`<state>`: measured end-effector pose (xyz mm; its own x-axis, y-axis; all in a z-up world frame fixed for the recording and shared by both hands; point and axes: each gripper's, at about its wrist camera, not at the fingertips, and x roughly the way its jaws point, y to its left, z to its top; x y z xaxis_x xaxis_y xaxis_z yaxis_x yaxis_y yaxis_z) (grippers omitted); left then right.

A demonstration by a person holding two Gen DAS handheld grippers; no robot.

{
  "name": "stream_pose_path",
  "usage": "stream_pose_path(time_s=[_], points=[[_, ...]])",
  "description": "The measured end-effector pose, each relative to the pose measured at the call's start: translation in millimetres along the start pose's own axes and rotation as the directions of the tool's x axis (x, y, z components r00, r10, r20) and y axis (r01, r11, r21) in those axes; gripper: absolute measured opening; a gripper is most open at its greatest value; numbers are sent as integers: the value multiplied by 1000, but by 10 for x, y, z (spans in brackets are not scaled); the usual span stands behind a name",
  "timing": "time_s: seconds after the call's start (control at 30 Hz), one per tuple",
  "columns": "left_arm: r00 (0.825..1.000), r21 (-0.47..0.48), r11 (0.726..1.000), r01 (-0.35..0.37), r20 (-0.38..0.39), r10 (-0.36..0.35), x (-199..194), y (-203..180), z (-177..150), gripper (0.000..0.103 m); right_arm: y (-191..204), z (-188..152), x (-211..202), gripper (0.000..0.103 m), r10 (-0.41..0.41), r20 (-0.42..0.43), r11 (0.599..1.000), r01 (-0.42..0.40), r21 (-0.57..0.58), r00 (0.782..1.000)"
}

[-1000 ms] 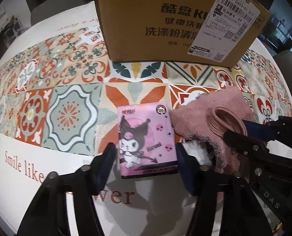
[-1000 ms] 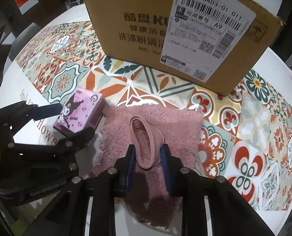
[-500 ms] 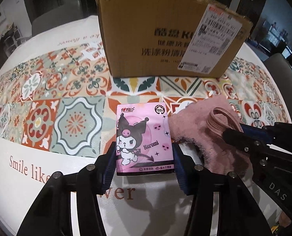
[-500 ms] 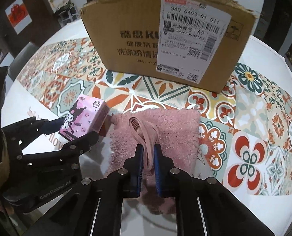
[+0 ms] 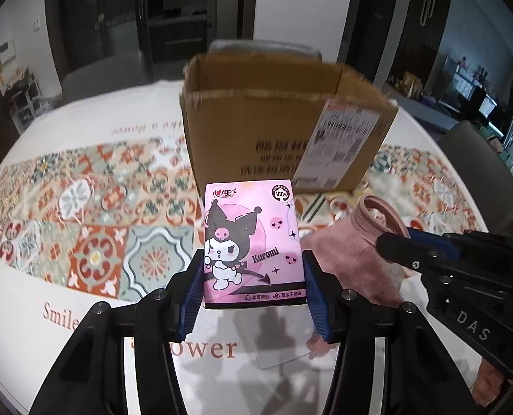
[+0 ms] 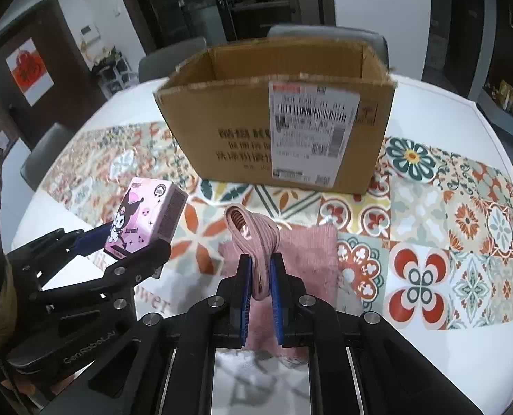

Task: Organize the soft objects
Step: 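Grasp the Kuromi tissue pack with the left tool while the right tool grasps the pink hair tie, then carry the tissue pack and hair tie over the box with both tools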

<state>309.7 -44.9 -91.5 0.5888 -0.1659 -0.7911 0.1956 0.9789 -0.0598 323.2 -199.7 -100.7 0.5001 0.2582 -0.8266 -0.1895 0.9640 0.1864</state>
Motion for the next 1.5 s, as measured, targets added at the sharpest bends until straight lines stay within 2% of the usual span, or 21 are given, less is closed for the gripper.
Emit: stream_pose_path(time_s=[0.33,0.87,1.3,1.5], points=[[993,18,1000,11,116,-13,-366,-8,180,52,80,130,-408,12,2,121,1000,-3,12,993],[961,46,999,14,276,-27,-717,-65,589,52,136,427,-841,12,-2,280,1000,-2,13,960],[938,66,998,-12,347,-12,-681,-71,1004,52,56,799,-945,12,-20,370,1000,17,11,929],[937,69,998,-9,350,-15,-577,-89,1171,52,8,969,-903,12,-24,387,1000,23,9,922]])
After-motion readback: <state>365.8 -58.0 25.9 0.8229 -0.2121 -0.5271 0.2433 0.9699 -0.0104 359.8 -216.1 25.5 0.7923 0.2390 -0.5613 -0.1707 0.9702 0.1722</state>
